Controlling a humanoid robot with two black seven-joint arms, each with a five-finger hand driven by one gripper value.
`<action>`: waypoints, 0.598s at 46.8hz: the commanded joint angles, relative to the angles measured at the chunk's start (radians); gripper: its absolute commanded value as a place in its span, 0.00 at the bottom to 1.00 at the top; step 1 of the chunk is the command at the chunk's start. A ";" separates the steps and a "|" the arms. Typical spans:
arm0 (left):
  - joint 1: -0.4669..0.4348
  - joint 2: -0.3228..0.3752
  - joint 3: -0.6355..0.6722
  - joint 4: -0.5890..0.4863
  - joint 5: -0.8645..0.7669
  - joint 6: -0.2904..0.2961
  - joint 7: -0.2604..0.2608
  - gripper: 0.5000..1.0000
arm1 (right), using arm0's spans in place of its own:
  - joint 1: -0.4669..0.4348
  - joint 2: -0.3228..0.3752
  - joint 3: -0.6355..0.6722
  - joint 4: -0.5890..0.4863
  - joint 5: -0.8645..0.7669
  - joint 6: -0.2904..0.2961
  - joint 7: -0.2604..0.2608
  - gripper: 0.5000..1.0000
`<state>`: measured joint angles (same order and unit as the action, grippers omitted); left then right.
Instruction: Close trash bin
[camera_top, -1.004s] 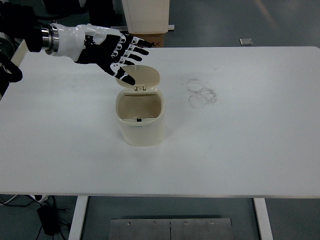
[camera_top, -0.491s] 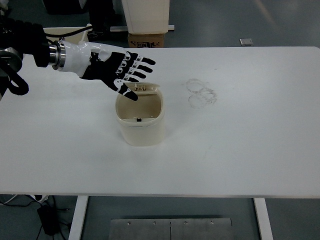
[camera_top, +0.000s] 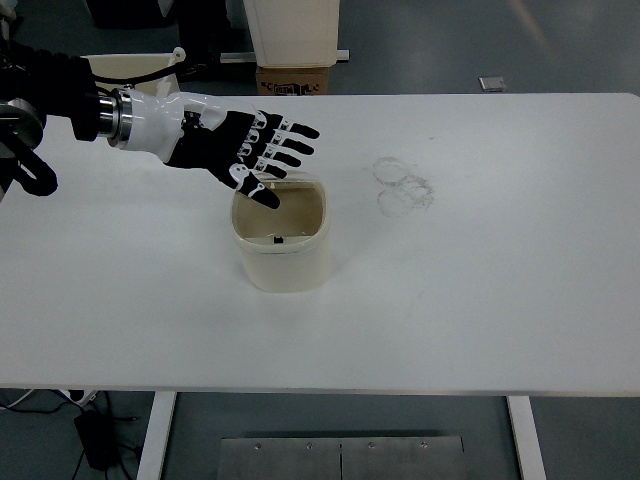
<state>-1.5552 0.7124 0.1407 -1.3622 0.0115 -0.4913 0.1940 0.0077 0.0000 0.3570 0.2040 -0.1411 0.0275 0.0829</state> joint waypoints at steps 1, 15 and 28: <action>0.006 0.002 0.000 -0.018 0.002 0.000 0.001 1.00 | 0.000 0.000 0.000 0.000 0.000 0.000 0.000 0.99; 0.003 0.004 0.005 -0.049 0.074 0.000 0.010 1.00 | 0.000 0.000 0.000 0.000 0.000 0.000 0.000 0.99; 0.029 0.002 0.020 -0.057 0.084 0.003 0.010 1.00 | 0.000 0.000 0.000 0.000 0.000 0.000 0.000 0.99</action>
<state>-1.5358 0.7151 0.1607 -1.4138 0.0950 -0.4898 0.2041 0.0077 0.0000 0.3574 0.2040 -0.1411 0.0274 0.0829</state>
